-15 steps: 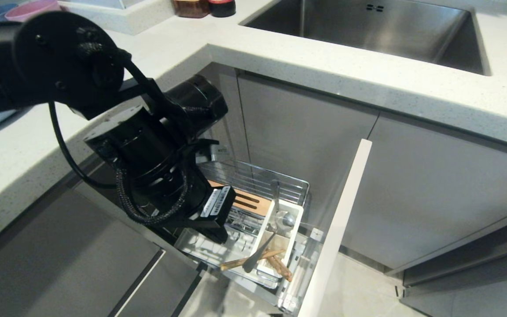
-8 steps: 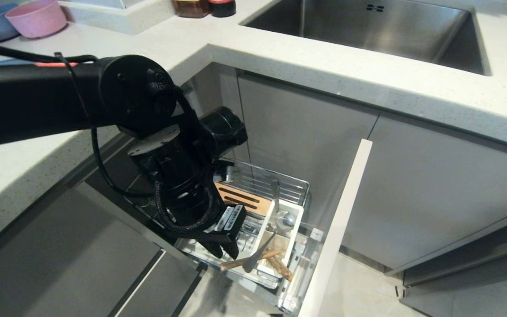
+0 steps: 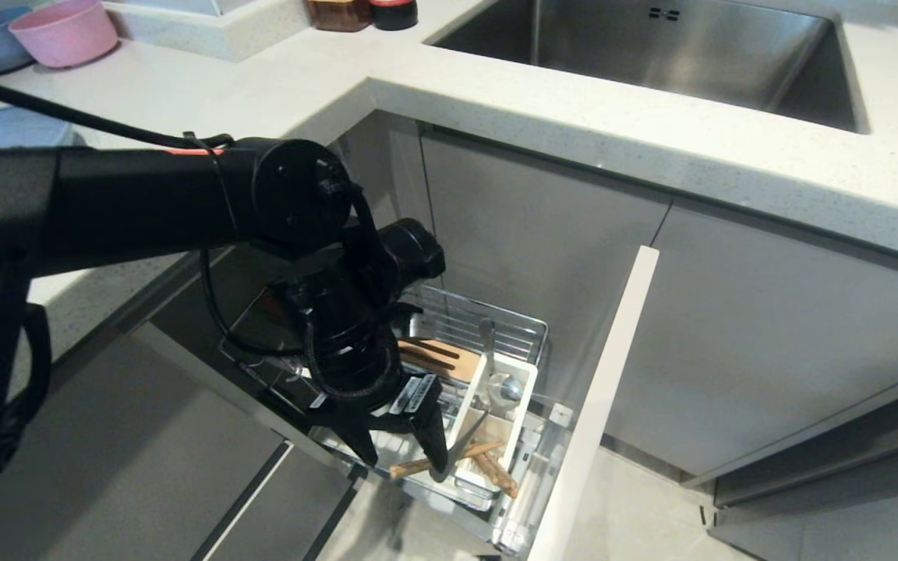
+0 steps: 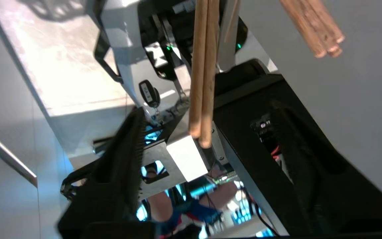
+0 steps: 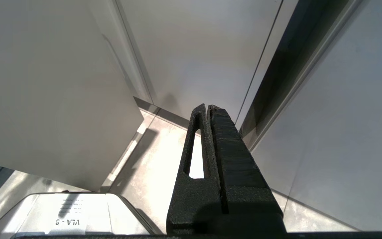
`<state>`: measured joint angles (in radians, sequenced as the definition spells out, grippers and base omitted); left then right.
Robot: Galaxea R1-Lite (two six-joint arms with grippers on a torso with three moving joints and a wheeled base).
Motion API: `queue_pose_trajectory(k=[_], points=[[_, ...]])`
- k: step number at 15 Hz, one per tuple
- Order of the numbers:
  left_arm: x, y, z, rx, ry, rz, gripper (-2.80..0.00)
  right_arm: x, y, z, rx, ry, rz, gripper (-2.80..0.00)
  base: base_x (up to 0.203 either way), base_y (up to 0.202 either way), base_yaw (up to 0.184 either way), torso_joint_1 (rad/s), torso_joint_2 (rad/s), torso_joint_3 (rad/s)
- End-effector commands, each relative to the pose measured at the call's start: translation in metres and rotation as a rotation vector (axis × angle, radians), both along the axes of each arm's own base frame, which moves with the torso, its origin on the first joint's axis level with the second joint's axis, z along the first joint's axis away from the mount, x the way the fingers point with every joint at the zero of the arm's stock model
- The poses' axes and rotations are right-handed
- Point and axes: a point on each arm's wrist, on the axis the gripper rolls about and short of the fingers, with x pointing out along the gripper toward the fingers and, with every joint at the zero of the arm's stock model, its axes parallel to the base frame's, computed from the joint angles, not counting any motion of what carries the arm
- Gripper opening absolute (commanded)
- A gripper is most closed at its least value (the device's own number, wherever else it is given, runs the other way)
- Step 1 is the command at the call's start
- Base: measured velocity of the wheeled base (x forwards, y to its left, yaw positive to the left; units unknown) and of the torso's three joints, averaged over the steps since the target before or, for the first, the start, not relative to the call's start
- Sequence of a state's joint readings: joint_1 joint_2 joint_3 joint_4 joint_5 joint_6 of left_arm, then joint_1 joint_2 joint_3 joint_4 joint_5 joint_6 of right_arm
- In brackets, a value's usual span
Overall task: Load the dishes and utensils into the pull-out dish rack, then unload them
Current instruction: Take the chopsticks out of the cupboard
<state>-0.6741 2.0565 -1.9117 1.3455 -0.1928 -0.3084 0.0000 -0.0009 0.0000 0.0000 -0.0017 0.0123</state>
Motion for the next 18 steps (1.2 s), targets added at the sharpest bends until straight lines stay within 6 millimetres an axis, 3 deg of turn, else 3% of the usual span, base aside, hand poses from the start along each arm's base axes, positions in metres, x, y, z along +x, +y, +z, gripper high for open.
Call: queue_pose_trajectory(k=[1, 8, 18], points=[[0.005, 0.0, -0.01, 0.013, 0.046, -0.006, 0.0, 0.0, 0.0, 0.0, 0.0, 0.002, 0.0, -2.8, 0.0, 0.0, 0.0, 0.0, 0.0, 0.0], [0.009, 0.0, -0.03, 0.048, 0.192, -0.118, 0.0, 0.0, 0.0, 0.0, 0.0, 0.002, 0.0, -2.8, 0.0, 0.0, 0.0, 0.0, 0.0, 0.0], [0.026, -0.011, -0.064, 0.057, 0.274, -0.109, 0.0, 0.0, 0.0, 0.0, 0.0, 0.002, 0.0, -2.8, 0.0, 0.0, 0.0, 0.0, 0.0, 0.0]])
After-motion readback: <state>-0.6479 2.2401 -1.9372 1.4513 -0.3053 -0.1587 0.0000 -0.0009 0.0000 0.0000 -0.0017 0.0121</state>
